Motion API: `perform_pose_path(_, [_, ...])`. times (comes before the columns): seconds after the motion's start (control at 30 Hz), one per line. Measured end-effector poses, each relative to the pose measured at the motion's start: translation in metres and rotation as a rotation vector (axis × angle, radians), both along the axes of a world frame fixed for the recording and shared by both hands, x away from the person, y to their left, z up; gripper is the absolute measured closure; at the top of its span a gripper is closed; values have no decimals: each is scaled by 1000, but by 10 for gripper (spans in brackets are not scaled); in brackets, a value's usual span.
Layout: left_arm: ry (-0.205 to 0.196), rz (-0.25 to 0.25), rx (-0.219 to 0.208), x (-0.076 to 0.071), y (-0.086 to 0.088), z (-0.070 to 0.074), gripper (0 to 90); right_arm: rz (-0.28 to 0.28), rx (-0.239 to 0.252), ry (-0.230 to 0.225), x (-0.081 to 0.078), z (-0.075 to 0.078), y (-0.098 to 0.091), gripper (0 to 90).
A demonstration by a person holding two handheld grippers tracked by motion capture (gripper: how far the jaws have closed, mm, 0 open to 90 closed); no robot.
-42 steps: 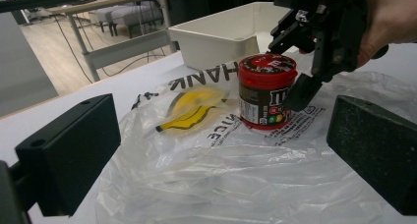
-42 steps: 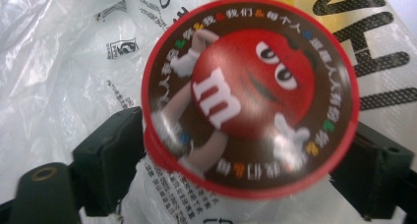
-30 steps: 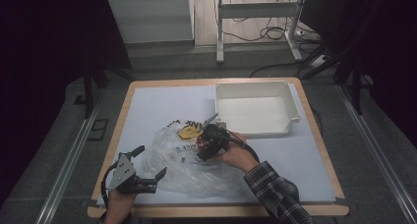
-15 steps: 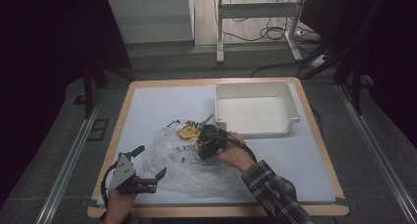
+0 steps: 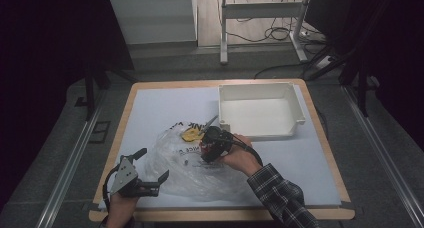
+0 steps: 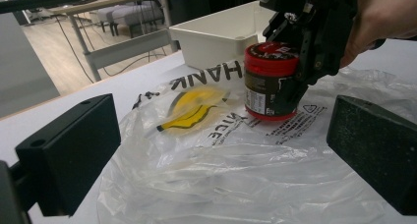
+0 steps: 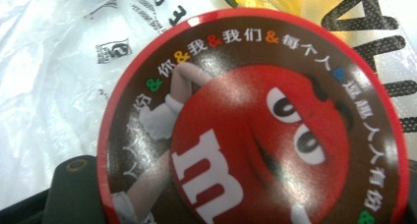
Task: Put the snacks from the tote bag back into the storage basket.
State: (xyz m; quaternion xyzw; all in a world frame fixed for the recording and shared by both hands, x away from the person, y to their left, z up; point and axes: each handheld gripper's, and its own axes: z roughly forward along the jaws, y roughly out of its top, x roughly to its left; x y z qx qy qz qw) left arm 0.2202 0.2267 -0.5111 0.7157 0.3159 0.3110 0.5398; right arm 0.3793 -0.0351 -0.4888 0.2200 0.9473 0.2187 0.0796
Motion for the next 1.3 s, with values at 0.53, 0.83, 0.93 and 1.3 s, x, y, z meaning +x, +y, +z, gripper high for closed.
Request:
perform_pose_path(0.53, [-6, 2, -5, 0, 0, 0, 0, 9, 5, -7, -9, 19, -12, 256])
perform_pose_path(0.83, [-6, 10, -15, 0, 1, 0, 0, 2, 20, -11, -13, 24, -23, 256])
perform_pose_path(0.93, [-5, 11, -16, 0, 1, 0, 0, 2, 24, -15, -14, 26, -27, 256])
perform_pose_path(1.3, [-5, 11, -9, 0, 1, 0, 0, -18, 30, -29, -14, 31, -43, 256])
